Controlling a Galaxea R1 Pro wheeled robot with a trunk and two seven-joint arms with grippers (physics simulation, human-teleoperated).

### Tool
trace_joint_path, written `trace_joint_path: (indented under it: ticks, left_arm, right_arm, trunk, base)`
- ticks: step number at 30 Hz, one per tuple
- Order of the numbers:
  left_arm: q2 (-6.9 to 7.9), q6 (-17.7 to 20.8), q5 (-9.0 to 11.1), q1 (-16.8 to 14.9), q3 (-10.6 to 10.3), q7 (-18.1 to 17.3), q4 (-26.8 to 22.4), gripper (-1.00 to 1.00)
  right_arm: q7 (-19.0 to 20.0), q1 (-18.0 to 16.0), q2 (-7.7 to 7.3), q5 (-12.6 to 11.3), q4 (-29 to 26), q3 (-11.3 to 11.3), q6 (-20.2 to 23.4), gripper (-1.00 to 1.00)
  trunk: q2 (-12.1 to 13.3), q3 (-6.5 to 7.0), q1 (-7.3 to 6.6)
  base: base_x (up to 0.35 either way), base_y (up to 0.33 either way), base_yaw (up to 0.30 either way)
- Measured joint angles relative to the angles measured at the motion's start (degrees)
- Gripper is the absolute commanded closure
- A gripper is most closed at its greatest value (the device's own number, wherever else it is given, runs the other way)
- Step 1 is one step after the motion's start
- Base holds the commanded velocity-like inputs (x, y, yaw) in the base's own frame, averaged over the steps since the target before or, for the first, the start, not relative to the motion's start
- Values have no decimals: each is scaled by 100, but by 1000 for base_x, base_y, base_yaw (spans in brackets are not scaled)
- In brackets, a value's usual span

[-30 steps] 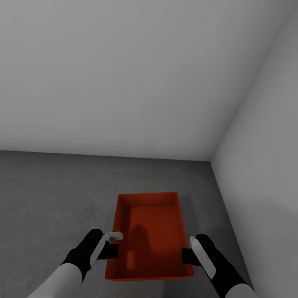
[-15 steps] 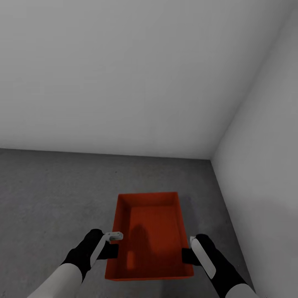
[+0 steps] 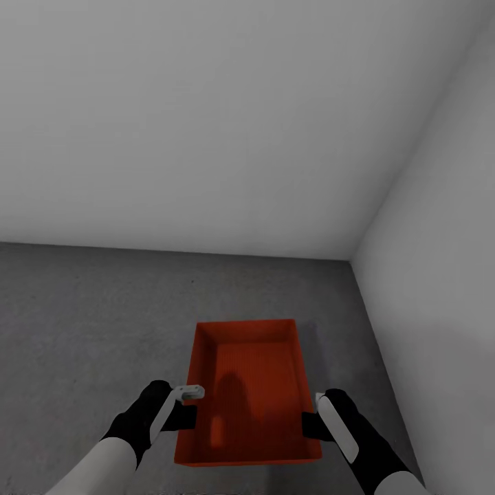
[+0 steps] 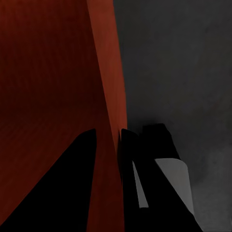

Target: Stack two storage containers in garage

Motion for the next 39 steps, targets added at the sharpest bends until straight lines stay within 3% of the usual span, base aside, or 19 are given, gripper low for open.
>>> trace_joint_path:
  ticks: [39]
  left_arm:
    - [2, 0, 4, -1, -3, 0, 0, 100]
  right_arm:
    - [0, 0, 0, 0, -1, 0, 0, 100]
  trunk:
    - [0, -354, 0]
  base:
    - [0, 0, 0]
